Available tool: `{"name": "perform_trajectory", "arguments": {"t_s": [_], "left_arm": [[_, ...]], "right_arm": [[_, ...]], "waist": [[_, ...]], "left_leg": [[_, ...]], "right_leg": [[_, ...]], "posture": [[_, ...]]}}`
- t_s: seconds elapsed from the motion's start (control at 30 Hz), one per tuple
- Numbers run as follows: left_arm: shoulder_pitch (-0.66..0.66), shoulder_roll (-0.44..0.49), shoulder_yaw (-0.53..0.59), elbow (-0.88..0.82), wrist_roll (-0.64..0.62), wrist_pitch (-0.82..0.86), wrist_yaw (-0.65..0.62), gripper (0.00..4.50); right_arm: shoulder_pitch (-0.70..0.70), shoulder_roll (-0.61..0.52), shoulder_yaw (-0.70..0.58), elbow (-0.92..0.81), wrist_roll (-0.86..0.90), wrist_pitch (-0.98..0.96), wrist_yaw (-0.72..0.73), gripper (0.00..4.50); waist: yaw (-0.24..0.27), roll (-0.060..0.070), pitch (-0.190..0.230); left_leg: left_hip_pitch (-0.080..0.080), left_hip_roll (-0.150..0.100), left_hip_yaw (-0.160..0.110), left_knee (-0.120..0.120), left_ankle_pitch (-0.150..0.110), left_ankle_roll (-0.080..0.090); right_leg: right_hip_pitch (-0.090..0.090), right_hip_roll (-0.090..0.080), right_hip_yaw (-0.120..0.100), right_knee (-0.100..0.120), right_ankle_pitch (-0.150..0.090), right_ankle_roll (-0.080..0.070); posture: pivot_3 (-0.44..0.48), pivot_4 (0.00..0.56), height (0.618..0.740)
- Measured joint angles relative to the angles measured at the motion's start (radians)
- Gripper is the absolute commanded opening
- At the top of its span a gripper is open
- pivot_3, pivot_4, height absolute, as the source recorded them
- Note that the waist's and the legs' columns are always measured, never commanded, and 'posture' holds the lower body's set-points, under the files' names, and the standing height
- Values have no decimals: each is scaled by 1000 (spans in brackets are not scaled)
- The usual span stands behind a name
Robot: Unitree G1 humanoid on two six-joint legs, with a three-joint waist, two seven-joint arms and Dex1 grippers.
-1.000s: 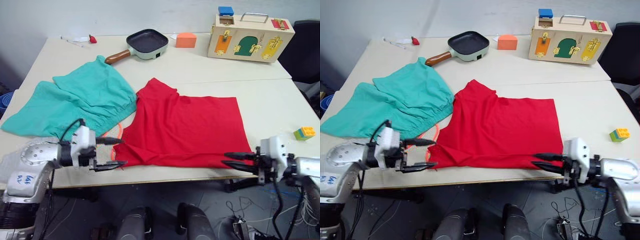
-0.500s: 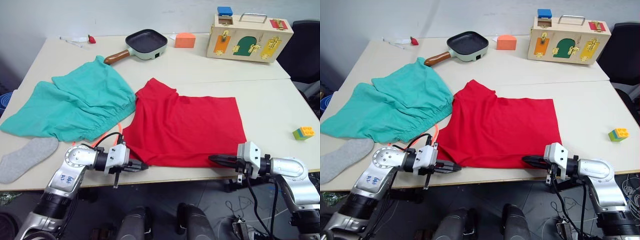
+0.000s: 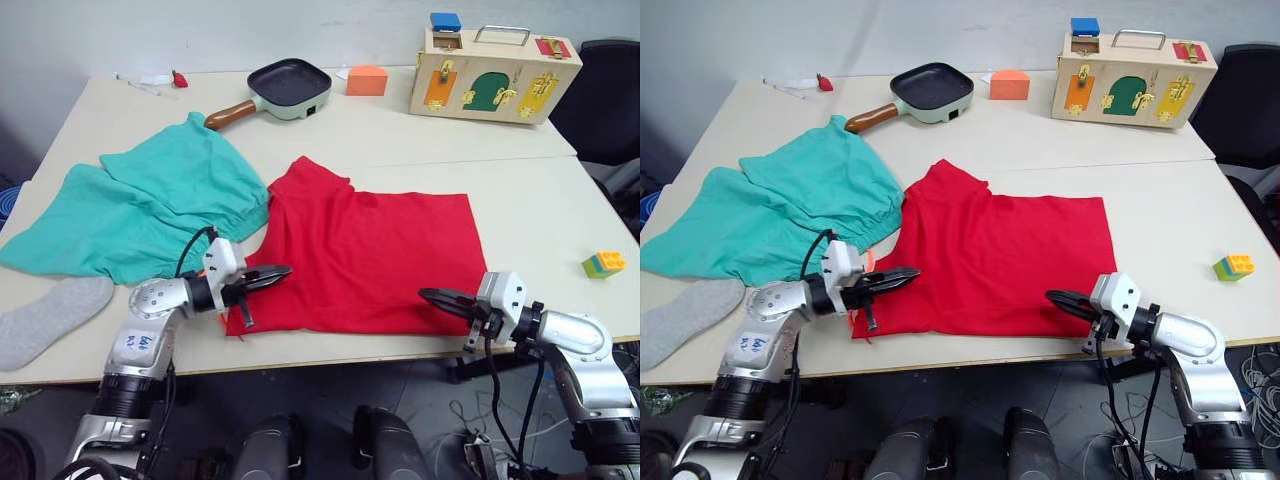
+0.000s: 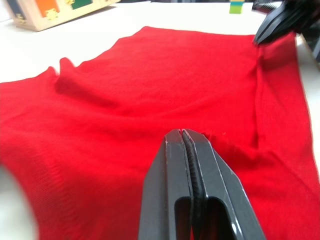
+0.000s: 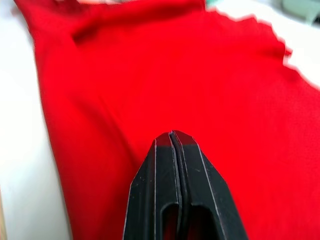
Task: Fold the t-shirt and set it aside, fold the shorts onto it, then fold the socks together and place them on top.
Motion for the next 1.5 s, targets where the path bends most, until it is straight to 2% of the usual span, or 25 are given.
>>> {"name": "perform_trajectory", "arguments": {"t_s": [0.13, 0.27, 0.4, 0.6, 0.73, 0.83, 1.0, 1.1, 1.17, 1.23, 1.3, 1.4, 1.5], "left_arm": [[100, 76, 5, -115, -25, 51, -45, 45], [178, 60, -11, -188, 15, 69, 30, 45], [234, 48, -24, -177, 68, 78, 98, 45], [245, 50, -11, -176, 80, 91, 144, 45], [253, 69, -3, -174, 77, 107, 147, 45], [270, 74, 14, -172, 70, 109, 152, 45], [275, 53, 32, -149, 56, 96, 160, 45], [284, 39, 57, -135, 10, 74, 130, 45], [284, 34, 87, -139, -45, 51, 88, 45], [280, 59, 117, -144, -78, 46, 58, 423], [276, 108, 132, -144, -82, 40, 23, 917], [278, 200, 136, -145, -62, -8, -60, 1932], [278, 245, 110, -145, -2, -75, -103, 2890]], "right_arm": [[-27, 73, 120, -146, -38, 105, -87, 0], [10, 123, 242, -176, -148, 166, -184, 0], [56, 123, 261, -152, -195, 161, -236, 0], [81, 37, 119, -65, -166, 102, -232, 0], [145, -37, -22, 39, -100, 6, -154, 0], [189, -78, -117, 158, -67, -85, -99, 0], [171, -84, -224, 363, -47, -180, -105, 0], [170, -78, -272, 402, 22, -129, -101, 0], [168, -75, -297, 353, 104, -44, -88, 0], [177, -90, -306, 242, 180, 44, -50, 0], [198, -132, -304, 148, 210, 90, 5, 369], [255, -227, -281, 48, 199, 101, 122, 1288], [263, -243, -227, 32, 136, 58, 180, 2338]], "waist": [[-5, -1, -1], [12, -2, -2], [6, -5, -4], [9, -7, -7], [10, -5, -9], [7, -4, -10], [4, -4, -10], [5, -3, -10], [4, -3, -10], [2, -2, -10], [5, -1, -10], [11, -1, -10], [13, -1, -10]], "left_leg": [[0, 2, 0, 0, -2, -4], [0, -1, -1, 0, -4, -6], [0, -1, 0, 0, -5, -5], [1, 0, 0, -1, -5, -6], [1, 0, 0, -2, -5, -5], [6, 0, 1, -3, -5, -5], [12, 2, 2, -4, -6, -6], [10, 3, 2, -4, -6, -6], [10, 4, 3, -4, -6, -7], [10, 5, 3, -4, -7, -8], [10, 5, 3, -5, -7, -8], [10, 5, 3, -5, -8, -7], [9, 5, 4, -5, -10, -6]], "right_leg": [[0, 1, 0, 0, -1, -2], [0, -2, 0, -4, -1, -2], [0, -1, 1, -5, -1, -1], [0, -1, 1, -5, -1, -1], [1, -1, 0, -6, -1, -1], [5, 0, 1, -8, -1, -1], [10, 0, 1, -9, -1, -2], [7, -1, 2, -8, -1, -2], [6, -1, 2, -8, -2, -3], [5, 0, 2, -7, -2, -4], [5, 0, 2, -7, -3, -5], [6, 0, 1, -9, -3, -5], [6, 0, 1, -12, -2, -4]], "posture": [[0, 150, 740], [0, 150, 740], [0, 150, 740], [0, 150, 740], [0, 150, 740], [0, 150, 740], [0, 150, 740], [0, 150, 740], [0, 150, 740], [0, 150, 740], [0, 150, 740], [0, 150, 740], [0, 150, 740]]}}
